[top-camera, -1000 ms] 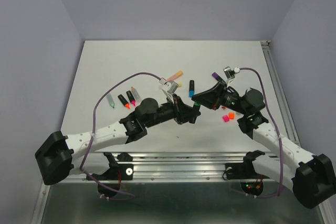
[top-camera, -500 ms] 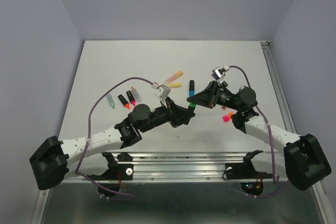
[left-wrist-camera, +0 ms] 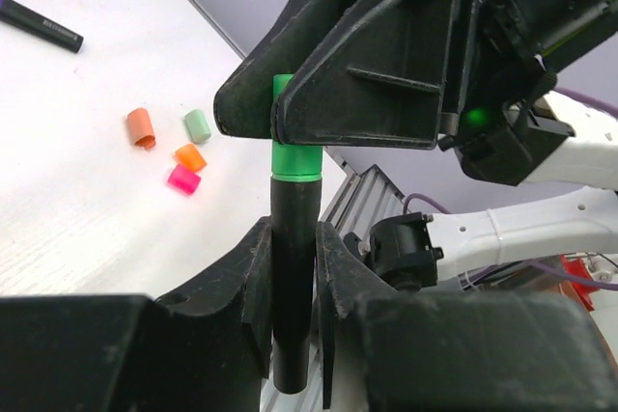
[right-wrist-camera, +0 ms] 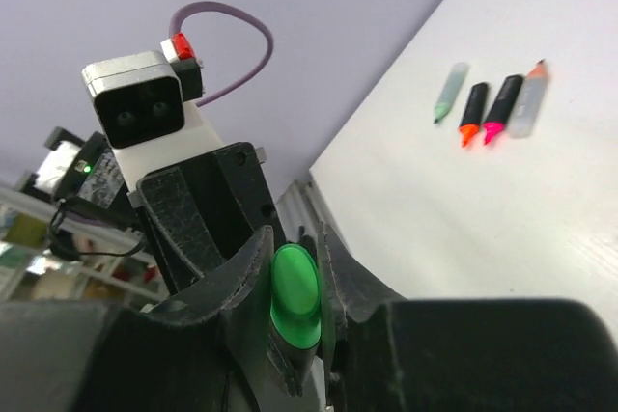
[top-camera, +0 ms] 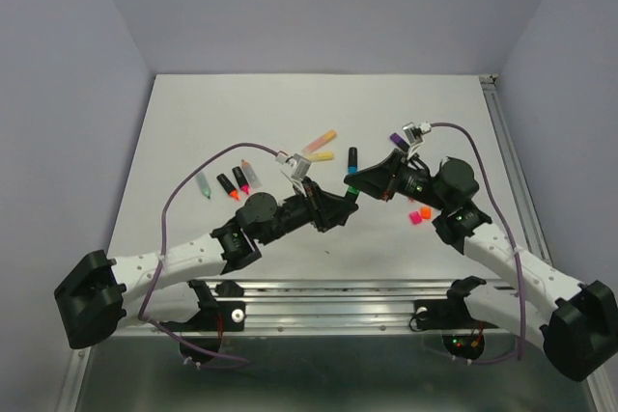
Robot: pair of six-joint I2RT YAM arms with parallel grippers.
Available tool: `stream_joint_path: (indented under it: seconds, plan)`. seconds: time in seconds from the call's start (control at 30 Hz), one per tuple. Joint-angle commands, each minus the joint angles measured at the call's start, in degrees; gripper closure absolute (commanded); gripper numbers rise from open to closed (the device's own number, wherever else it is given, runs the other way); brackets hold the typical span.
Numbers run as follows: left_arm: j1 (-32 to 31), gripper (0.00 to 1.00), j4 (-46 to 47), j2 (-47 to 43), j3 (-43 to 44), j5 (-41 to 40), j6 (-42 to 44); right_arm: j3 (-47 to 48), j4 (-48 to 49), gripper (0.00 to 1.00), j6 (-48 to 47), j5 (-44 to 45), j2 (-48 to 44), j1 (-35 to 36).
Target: Open the pen caps
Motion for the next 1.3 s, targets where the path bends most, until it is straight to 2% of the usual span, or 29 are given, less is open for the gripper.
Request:
stream_joint_path:
  seconds: [0.0, 0.23, 0.47, 0.73, 0.83, 1.07, 1.27]
  plan:
    - [-0.83, 1.00, 2.12, -0.48, 2.59, -0.99, -0.80, 1.09, -13.20, 0.99, -17.83, 21.80, -5.23, -0.50]
    - [-1.35, 1.00, 0.98, 1.28, 3.73, -0.46, -2.65, 0.03, -13.10, 0.99, -25.74, 32.44, -5.76, 0.29]
    - [-2.93, 1.00, -3.40, 2.51, 5.84, -3.18, -1.59, 1.52, -15.13, 0.99, -31.26, 47.97, -5.59, 0.73]
    - [-3.02, 1.00, -5.09, 1.19, 3.65, -8.10, -2.65, 7.32, -17.14, 0.99, -29.62, 45.19, 0.29, 0.73]
    - [-2.76, 1.00, -11.65, 0.66, 4.52, -13.36, -3.00, 8.64, -20.21, 0.99, -27.15, 48.70, 2.58, 0.64]
    - [3.65, 1.00, -24.40, -0.57, 4.70, -20.05, -6.69, 10.49, -29.71, 0.99, -22.59, 53.19, 7.67, -0.15]
    - [14.28, 1.00, -38.47, 6.98, 9.44, -21.55, -7.48, 8.56, -33.76, 0.99, -21.09, 56.18, 11.02, -1.38]
